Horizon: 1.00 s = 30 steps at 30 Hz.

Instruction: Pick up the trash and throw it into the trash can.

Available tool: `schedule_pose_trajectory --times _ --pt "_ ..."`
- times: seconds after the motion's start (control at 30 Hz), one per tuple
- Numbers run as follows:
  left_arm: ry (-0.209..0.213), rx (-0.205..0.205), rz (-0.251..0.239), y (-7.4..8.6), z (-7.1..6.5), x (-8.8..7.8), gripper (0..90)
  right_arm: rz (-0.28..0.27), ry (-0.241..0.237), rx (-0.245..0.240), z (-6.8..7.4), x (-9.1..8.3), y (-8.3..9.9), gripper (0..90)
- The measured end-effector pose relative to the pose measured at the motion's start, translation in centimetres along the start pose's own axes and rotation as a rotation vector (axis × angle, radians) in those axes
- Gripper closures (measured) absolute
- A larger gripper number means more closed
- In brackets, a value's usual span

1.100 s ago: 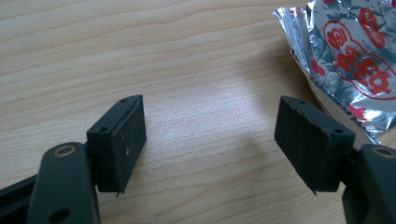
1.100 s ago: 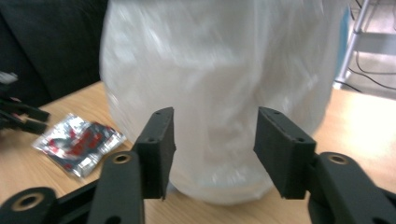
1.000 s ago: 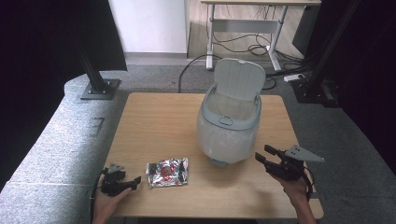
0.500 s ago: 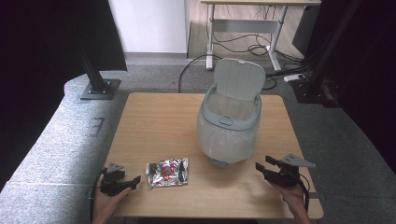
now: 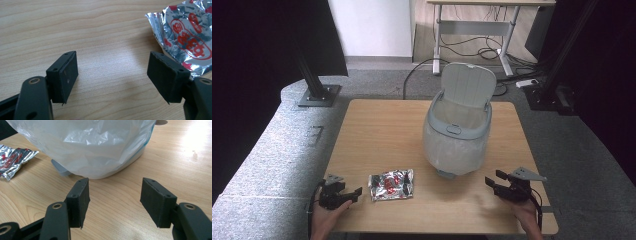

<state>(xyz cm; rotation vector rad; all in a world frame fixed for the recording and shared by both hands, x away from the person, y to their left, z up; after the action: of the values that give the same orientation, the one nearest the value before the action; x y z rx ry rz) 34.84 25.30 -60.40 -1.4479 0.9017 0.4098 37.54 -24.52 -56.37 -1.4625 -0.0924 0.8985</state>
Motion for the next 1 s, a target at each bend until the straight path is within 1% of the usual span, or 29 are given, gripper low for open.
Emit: schedule_pose_trajectory --times 0.1,0.23,0.27,0.3,0.33,0.37,0.43,0.6,0.77,0.87,0.9,0.93,0.97,1.0 --pt "0.004 -0.006 -0.013 -0.2 -0.2 -0.2 24.8 0.003 0.005 0.001 -0.2 0.0 0.2 39.3" --pt "0.027 -0.019 -0.026 -0.5 -0.6 -0.5 23.7 0.005 0.012 0.001 -0.3 -0.1 0.3 39.4" --pt "0.027 -0.019 -0.026 -0.5 -0.6 -0.5 23.5 0.004 0.012 0.001 -0.3 -0.2 0.3 39.5" --pt "0.039 -0.023 -0.033 -0.6 -0.9 -0.6 23.1 0.005 0.015 0.000 -0.3 -0.2 0.3 39.4" --pt "0.039 -0.023 -0.033 -0.6 -0.9 -0.6 23.0 0.005 0.015 0.000 -0.3 -0.2 0.3 39.4" --pt "0.049 -0.027 -0.040 -0.8 -1.1 -0.6 22.9 0.011 0.019 -0.003 -0.4 -0.1 0.4 39.5" --pt "0.060 -0.023 -0.039 -0.8 -1.3 -0.6 22.8 0.018 0.021 -0.007 -0.4 0.0 0.6 39.6" --pt "0.083 -0.027 -0.035 -0.9 -2.0 -0.3 23.5 0.032 0.025 -0.015 -0.3 0.3 0.8 39.7" --pt "0.110 -0.020 -0.033 -1.2 -3.1 0.1 23.7 0.033 0.027 -0.020 -0.3 0.3 0.8 39.8" --pt "0.118 -0.011 -0.022 -1.3 -3.7 0.7 23.9 0.034 0.029 -0.020 -0.3 0.4 0.8 39.9" --pt "0.118 -0.011 -0.022 -1.3 -3.7 0.7 24.2 0.034 0.029 -0.020 -0.3 0.4 0.8 39.9" --pt "0.117 -0.004 -0.015 -1.4 -4.1 1.1 24.4 0.038 0.028 -0.022 -0.3 0.4 0.9 40.0" --pt "0.117 -0.004 -0.015 -1.4 -4.1 1.1 24.7 0.038 0.028 -0.022 -0.3 0.4 0.9 40.0" --pt "0.115 0.002 -0.005 -1.5 -4.3 1.6 25.2 0.039 0.029 -0.022 -0.3 0.4 0.9 40.0"
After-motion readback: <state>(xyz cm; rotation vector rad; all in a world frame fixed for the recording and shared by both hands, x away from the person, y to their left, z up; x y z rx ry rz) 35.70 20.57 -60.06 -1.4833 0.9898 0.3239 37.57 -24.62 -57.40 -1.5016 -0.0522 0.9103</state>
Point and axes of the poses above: each handheld gripper's, and its own axes: x roughly forward along the jaws, y roughly out of its underside, z roughly to its left, the point moved 10 cm from there along x, roughly forward along the jaws, and after that the axes turned 3 degrees about -y, right-handed, at the moved point
